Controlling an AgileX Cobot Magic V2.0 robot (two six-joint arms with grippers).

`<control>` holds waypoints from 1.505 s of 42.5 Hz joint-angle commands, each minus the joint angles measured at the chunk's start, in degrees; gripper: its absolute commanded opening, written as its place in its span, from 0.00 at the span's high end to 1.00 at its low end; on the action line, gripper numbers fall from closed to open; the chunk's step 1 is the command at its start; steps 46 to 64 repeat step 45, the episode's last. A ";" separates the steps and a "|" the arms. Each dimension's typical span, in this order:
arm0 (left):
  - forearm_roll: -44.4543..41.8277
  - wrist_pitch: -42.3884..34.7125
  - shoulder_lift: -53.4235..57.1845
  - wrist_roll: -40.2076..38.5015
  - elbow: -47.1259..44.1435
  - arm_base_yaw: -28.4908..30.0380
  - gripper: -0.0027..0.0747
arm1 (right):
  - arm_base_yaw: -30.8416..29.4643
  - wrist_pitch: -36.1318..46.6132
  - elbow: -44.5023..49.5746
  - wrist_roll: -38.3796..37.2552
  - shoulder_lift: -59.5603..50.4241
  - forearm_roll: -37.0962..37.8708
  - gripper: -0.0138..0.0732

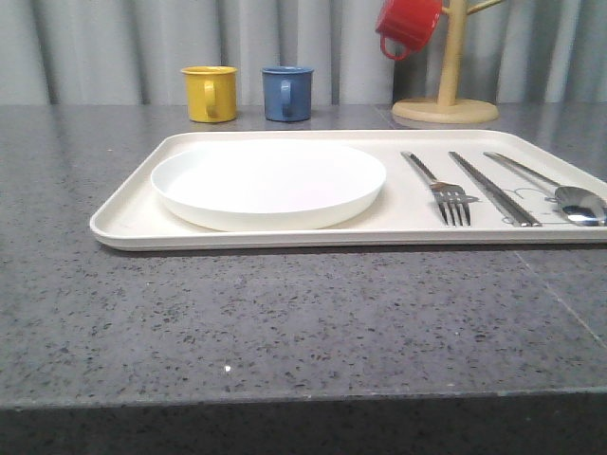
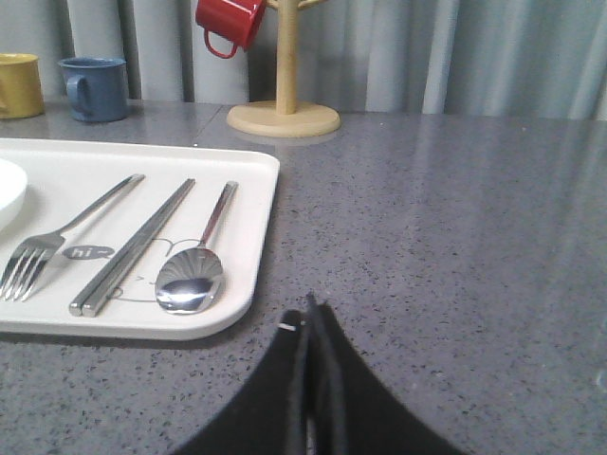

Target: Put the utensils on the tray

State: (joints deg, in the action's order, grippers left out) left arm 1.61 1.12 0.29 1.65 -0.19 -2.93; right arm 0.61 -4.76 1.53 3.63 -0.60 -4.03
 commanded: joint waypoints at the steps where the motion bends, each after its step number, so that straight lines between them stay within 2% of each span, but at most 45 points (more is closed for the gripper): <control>1: 0.44 -4.67 1.14 -0.57 -0.62 -0.39 0.99 | -0.53 5.42 -0.02 -4.82 -0.85 2.72 0.92; 64: 0.44 -4.67 1.14 -0.57 -0.62 -0.39 0.99 | -0.53 5.11 -0.02 -5.60 -0.85 2.47 0.92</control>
